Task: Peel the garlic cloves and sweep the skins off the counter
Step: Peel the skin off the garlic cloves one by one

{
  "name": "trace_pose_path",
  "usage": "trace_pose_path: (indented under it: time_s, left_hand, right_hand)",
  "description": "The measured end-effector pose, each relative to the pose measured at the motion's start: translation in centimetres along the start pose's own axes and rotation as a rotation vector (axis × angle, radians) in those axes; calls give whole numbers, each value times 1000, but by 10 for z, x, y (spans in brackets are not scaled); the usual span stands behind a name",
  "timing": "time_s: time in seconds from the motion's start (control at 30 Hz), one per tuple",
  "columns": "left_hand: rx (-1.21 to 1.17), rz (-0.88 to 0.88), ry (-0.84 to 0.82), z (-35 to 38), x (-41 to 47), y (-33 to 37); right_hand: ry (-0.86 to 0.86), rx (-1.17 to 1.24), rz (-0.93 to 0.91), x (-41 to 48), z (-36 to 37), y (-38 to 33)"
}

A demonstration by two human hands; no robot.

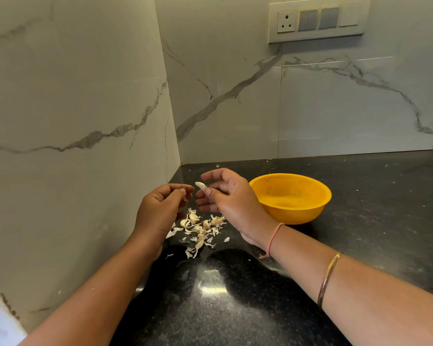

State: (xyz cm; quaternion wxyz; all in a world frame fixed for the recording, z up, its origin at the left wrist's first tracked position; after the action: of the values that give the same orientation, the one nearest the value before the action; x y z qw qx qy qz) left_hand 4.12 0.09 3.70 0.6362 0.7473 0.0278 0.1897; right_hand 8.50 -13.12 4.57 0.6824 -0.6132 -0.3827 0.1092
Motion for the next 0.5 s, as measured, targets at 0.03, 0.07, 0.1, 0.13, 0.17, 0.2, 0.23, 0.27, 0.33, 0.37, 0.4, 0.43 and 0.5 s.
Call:
trace_pose_path:
  time_s: [0.03,0.07,0.1,0.13,0.17,0.2,0.23,0.27,0.33,0.37,0.4,0.43,0.5]
  left_hand:
    - [-17,8,-6,0,0,0]
    - [-32,19,-22,1,1,0]
    - [-42,32,-50,2,1,0]
    - [-49,46,-84,4,0,1]
    - [-55,60,-113,6,-1,2]
    - [-54,74,-131,8,-2,4]
    - [-40,81,-129,8,-2,5]
    - [-17,78,-109,7,-2,5]
    - [-6,50,-44,2,-1,4]
    - [-34,35,-24,1,-1,3]
    - [-65,27,-22,0,-1,3]
    - [-86,27,-39,1,-1,3]
    - [-104,59,-96,5,-2,5]
  right_hand:
    - [-2,13,7,0,0,0]
    - [-4,24,16,0,0,1]
    - [-6,31,26,0,0,1]
    - [-9,35,36,0,0,1]
    - [-11,35,45,0,1,2]
    - [-12,35,53,-1,1,3]
    - [-13,36,59,-1,1,3]
    - [-14,40,63,-1,1,3]
    - [-16,55,68,-1,1,4]
    - [-14,60,71,-1,1,4]
    - [-11,60,73,-1,1,4]
    - [-10,59,75,-1,1,4]
    - [-11,55,83,-1,0,5]
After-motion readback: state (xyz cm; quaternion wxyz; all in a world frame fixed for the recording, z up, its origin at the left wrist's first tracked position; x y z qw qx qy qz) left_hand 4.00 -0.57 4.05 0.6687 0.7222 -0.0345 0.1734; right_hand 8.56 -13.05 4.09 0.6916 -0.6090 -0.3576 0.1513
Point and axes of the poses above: each hand's wrist, its own x-axis towards the middle knuckle, its own z-axis out of the palm, y = z × x, the point moved 6 cm from there along x, towards the middle knuckle, and after that the axes turned 13 degrees about -y, right-handed, at the moved point
